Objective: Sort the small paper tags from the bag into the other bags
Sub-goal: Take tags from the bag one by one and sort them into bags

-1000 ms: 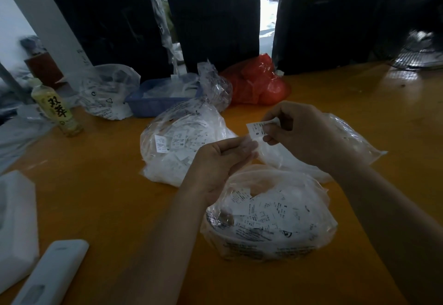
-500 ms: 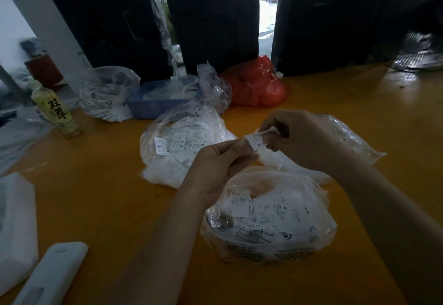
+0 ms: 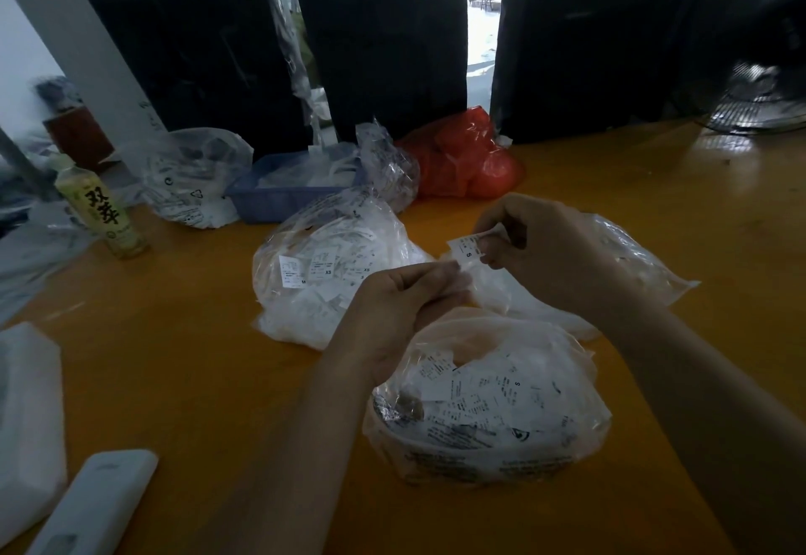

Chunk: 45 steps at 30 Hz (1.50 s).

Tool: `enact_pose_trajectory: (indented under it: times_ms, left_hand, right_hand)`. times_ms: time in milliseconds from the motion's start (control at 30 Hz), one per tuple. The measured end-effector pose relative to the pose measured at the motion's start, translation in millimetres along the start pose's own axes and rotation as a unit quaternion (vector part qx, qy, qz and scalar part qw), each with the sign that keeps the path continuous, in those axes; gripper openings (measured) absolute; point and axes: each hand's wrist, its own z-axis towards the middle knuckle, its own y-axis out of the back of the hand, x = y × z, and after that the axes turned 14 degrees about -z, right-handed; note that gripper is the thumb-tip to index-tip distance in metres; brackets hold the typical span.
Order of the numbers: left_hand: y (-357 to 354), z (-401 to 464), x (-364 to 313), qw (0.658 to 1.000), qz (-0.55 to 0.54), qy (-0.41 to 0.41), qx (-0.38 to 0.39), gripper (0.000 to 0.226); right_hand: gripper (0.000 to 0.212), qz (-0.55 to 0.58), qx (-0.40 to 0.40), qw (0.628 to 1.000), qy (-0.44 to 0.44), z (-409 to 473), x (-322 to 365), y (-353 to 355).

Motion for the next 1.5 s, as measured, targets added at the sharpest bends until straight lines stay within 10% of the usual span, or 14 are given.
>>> enact_pose_trajectory:
  times_ms: [867,1333,1500]
  left_hand:
    - [5.4,4.2,0.5,0.999,-0.033,0.000,0.024,0.054]
    - [7.0,7.5,0.1,0.999,0.041,0.001,-0.027,0.022]
    - [6.6,6.4,-0.2,0.999,0.036,-0.011,-0.025,0.017]
  right_hand:
    - [0.014,-0.015,-0.007,1.000,0.014,-1.9,5.4,-0.7]
    - [0.018,-0.064,0.048,0.995,0.053,-3.3,7.0,2.6]
    - [0.024,0.082,0.053,0.994,-0.044,0.2,1.7,-5.0]
